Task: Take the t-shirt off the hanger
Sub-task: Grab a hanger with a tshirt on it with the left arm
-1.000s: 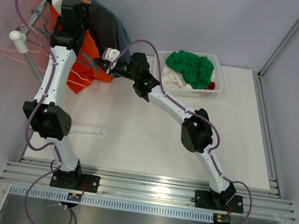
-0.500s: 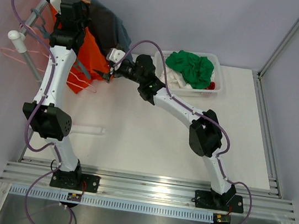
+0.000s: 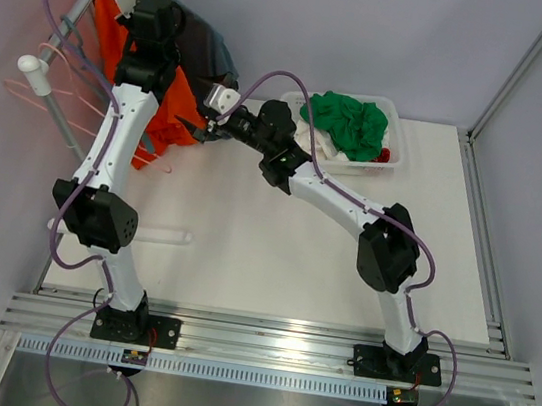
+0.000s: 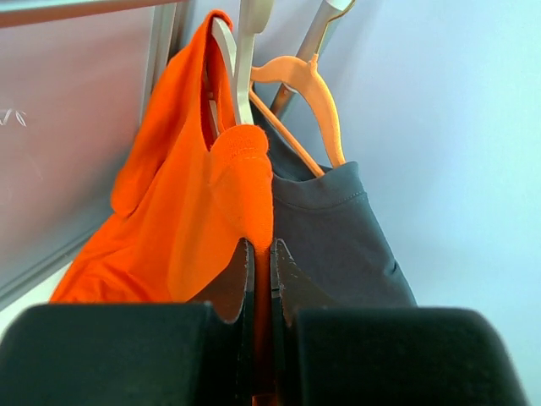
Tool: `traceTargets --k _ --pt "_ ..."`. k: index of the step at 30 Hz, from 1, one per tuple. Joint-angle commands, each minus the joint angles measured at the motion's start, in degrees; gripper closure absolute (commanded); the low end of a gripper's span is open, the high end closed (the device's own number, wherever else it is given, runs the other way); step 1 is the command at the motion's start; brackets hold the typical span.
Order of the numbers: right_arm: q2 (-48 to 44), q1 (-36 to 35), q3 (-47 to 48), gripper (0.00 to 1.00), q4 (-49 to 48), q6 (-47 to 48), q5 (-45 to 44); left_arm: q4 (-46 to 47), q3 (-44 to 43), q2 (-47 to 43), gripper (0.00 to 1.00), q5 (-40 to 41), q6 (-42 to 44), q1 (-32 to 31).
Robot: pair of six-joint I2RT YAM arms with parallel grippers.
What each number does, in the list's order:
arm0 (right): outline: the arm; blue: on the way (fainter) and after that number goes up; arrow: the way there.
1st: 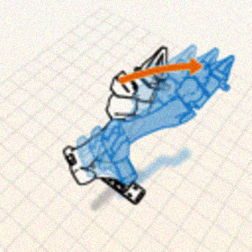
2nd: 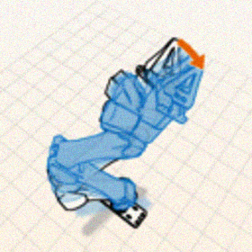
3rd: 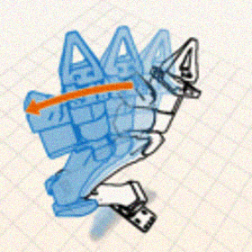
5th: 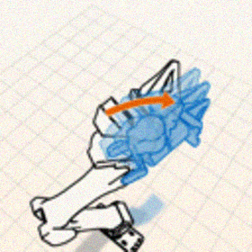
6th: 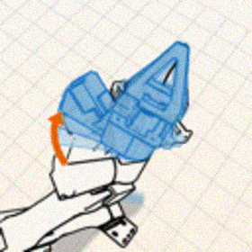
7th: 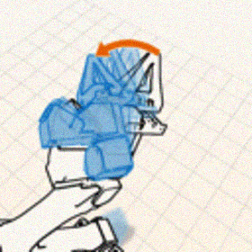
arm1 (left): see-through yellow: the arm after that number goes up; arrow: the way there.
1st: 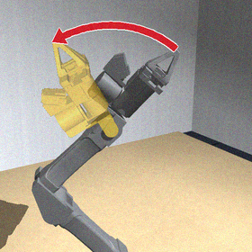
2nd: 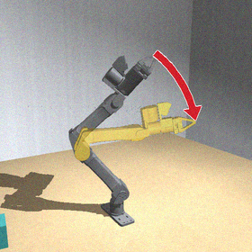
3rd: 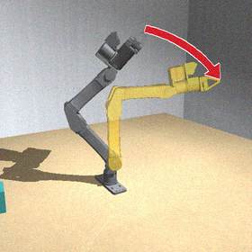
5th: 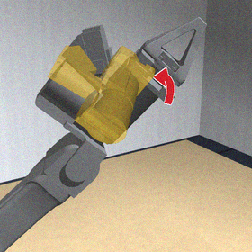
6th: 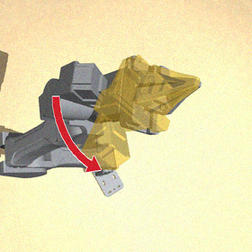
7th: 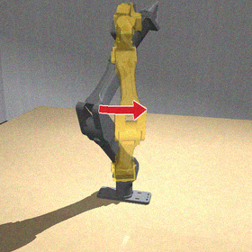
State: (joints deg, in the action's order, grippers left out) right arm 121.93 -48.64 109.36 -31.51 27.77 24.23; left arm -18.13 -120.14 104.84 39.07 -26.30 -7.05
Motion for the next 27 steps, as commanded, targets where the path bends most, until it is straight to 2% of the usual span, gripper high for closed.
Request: traceTargets --k 1,6,9,15,16,19,23,27 --pt "-4.59 -0.4 -1.17 0.01 -3.21 0.97 -1.64 15.31 -1.95 -1.3 1.0 4.87 4.33 -1.21" --pt "-5.56 0.04 -2.31 0.01 -3.74 0.8 -1.99 19.45 -2.29 -0.86 1.0 6.37 9.59 -2.44" --pt "-6.0 0.3 -2.92 0.01 -4.18 0.53 -1.99 21.11 -1.77 -0.77 1.0 11.54 15.13 -4.28" --pt "-7.32 0.57 -4.24 0.01 -5.05 -0.35 -1.91 29.1 7.71 -3.06 1.0 13.4 19.97 -6.31" --pt "-7.41 0.57 -4.51 0.01 -5.06 -0.43 -1.9 34.51 9.29 -3.76 1.0 13.31 21.11 -6.57" --pt "-8.02 0.74 -5.12 0.01 -5.14 -0.44 -1.99 42.27 10.28 -2.72 1.0 13.75 28.39 -7.63" --pt "-8.81 0.83 -5.83 0.01 -5.06 -0.52 -2.17 44.57 6.23 -0.51 1.0 15.16 34.64 -8.24" --pt "-9.87 1.01 -6.88 0.01 -5.23 -0.52 -2.34 54.76 8.68 -0.42 1.0 16.82 43.16 -9.91"
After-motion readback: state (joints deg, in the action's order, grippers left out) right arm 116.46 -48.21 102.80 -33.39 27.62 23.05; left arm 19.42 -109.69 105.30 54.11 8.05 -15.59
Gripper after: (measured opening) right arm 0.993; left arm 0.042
